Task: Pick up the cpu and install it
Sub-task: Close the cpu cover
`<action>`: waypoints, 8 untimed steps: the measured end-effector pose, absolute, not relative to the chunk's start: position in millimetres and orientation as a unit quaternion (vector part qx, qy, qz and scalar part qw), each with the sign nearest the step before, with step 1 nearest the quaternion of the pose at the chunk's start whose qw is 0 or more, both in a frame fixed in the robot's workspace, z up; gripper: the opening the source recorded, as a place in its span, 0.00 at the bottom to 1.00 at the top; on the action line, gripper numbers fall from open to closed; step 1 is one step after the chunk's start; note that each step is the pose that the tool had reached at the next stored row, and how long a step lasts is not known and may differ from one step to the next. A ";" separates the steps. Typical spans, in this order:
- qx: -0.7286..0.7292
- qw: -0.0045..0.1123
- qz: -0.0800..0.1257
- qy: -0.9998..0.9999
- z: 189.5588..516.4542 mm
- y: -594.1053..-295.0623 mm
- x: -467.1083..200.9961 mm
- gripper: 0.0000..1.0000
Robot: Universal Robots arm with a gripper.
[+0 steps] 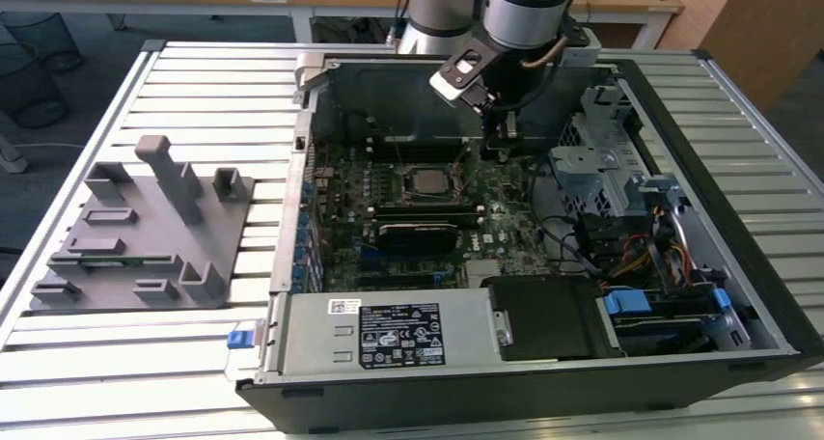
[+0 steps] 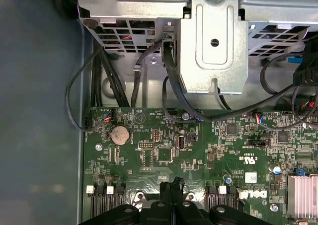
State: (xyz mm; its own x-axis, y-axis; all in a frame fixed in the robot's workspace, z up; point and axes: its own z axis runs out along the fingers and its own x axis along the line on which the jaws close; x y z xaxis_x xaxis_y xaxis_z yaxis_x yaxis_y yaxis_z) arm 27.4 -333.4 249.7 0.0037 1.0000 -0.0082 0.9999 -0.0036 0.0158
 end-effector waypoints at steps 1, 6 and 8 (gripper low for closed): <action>0.708 0.009 0.003 0.706 249.7 -333.4 27.1 0.11; 0.708 0.008 0.003 0.706 249.5 -333.4 22.2 0.11; 0.708 0.008 0.003 0.706 249.4 -333.4 20.6 0.11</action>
